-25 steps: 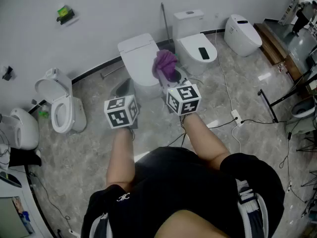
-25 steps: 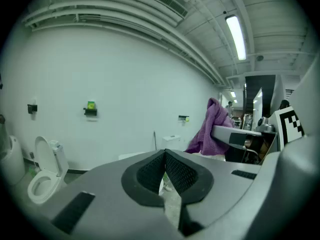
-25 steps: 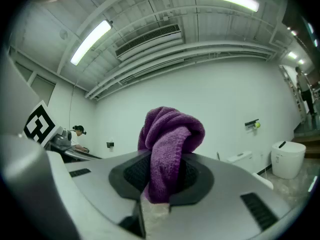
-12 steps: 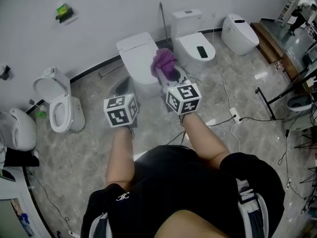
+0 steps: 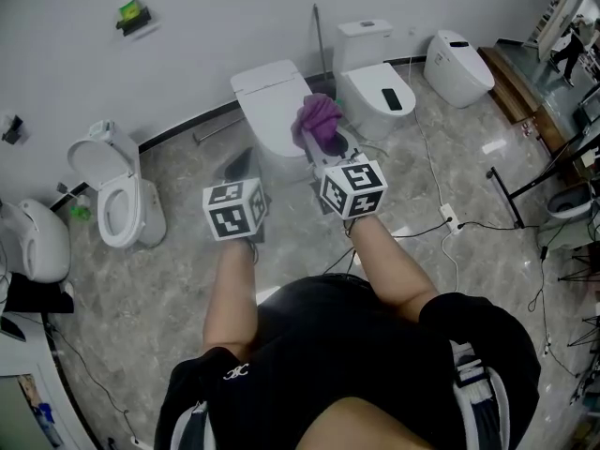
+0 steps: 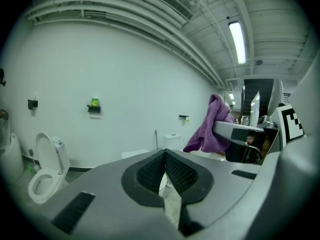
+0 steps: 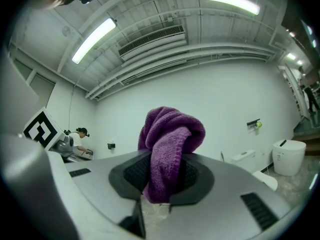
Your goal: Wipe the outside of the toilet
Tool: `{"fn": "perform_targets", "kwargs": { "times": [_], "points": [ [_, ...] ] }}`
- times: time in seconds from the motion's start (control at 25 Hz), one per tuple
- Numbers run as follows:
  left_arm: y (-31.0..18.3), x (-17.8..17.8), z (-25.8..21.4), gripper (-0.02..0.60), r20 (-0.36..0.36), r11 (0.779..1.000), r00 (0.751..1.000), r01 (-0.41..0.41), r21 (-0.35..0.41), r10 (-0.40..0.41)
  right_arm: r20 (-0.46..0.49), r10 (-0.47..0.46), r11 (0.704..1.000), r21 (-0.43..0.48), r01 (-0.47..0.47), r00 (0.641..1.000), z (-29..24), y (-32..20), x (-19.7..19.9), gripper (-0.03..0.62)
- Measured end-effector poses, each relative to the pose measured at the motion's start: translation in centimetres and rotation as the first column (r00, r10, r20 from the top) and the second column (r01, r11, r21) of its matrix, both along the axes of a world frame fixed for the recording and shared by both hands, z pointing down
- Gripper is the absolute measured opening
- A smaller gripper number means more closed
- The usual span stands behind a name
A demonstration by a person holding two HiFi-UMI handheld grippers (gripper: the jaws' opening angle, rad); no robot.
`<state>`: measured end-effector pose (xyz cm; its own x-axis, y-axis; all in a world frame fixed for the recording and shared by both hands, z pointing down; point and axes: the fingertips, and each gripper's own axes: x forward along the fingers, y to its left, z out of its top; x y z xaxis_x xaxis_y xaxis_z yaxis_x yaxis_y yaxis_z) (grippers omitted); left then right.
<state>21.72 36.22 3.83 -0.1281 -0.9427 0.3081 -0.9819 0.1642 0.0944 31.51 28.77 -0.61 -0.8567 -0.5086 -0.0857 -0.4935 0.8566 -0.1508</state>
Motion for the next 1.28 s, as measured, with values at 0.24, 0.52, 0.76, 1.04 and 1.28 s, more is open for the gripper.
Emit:
{"fn": "perform_targets", "kwargs": {
  "times": [0.24, 0.52, 0.76, 1.04, 1.28],
  "points": [
    [1.4, -0.8, 1.7, 0.008, -0.026, 1.0, 1.0, -0.005, -0.015, 0.005, -0.026, 0.012, 1.0, -0.002, -0.012, 1.0, 1.3, 1.3, -0.5, 0.084],
    [0.0, -1.6, 2.6, 0.008, -0.019, 1.0, 1.0, 0.004, -0.017, -0.005, -0.025, 0.009, 1.0, -0.002, -0.009, 1.0, 2.1, -1.0, -1.3, 0.084],
    [-4.3, -4.1, 2.7, 0.008, 0.024, 1.0, 0.999, 0.025, -0.015, -0.024, 0.004, -0.009, 1.0, 0.022, 0.009, 1.0, 2.0, -5.9, -3.5, 0.084],
    [-12.9, -7.5, 2.7, 0.008, 0.041, 0.998, 0.998, 0.056, -0.013, -0.055, -0.019, -0.059, 0.997, 0.051, 0.059, 0.998, 2.3, -14.7, -7.7, 0.084],
    [-21.5, -9.7, 3.0, 0.008, 0.035, 0.996, 0.997, 0.064, -0.057, -0.063, -0.072, -0.109, 0.993, 0.033, 0.111, 0.991, 3.7, -22.5, -10.7, 0.084]
  ]
}}
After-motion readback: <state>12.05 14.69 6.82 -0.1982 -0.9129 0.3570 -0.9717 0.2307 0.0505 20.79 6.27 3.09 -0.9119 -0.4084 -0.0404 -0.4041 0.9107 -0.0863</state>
